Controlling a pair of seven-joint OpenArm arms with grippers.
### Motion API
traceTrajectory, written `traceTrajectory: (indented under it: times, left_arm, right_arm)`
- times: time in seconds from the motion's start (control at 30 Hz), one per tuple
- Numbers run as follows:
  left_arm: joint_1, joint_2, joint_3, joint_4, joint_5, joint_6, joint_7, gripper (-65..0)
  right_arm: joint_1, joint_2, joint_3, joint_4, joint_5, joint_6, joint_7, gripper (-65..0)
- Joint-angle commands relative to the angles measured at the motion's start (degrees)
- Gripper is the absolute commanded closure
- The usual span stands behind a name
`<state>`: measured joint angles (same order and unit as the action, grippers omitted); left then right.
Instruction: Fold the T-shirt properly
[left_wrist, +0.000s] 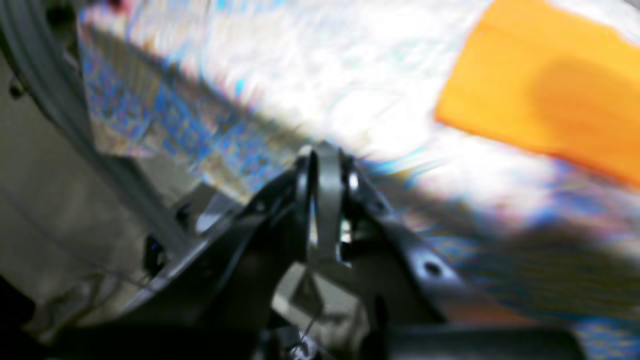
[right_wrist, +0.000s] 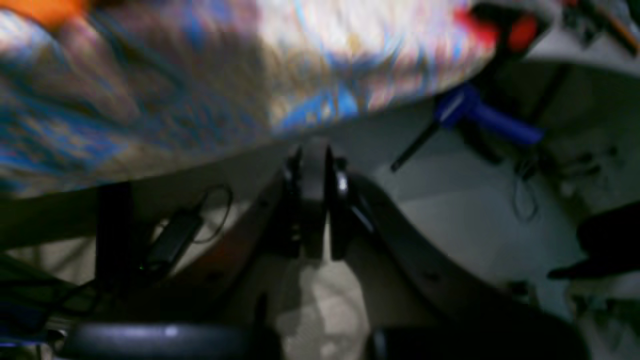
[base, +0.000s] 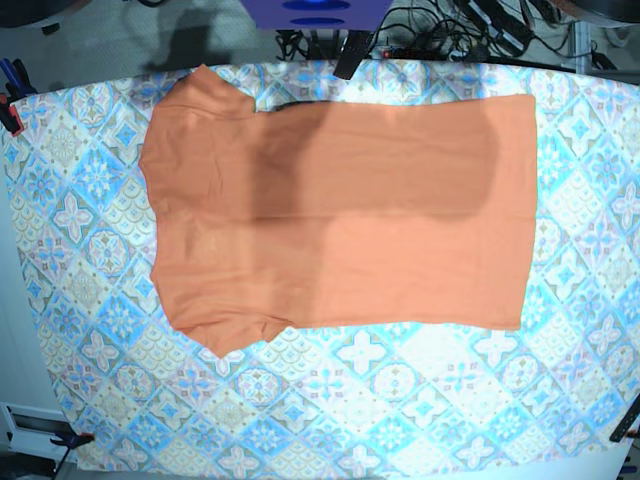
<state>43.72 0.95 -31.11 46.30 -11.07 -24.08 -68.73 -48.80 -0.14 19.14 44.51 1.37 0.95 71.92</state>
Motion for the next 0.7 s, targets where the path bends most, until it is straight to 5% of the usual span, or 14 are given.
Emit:
traceTrajectory:
  times: [0.0,0.2,0.67]
  left_arm:
    - [2.91,1.82,-0.23,5.52,-0.67,0.21,-1.38,-5.7]
    - [9.33,7.80,-0.23,28.47,-0.67,0.21,10.58,-7.1]
    - [3.53,7.62,-1.19,52.55,5.14,0.21,43.72,-7.3]
  right_arm:
    - [-2.59,-0.25,0.16,3.53,0.52,-0.12,2.15,-0.9]
    - [-9.01,-2.28,0.07,19.71,0.52,-0.12,-5.68,-7.6]
    - [-11.56,-2.01,0.34,46.08,0.44,-0.12,-35.92,-8.2]
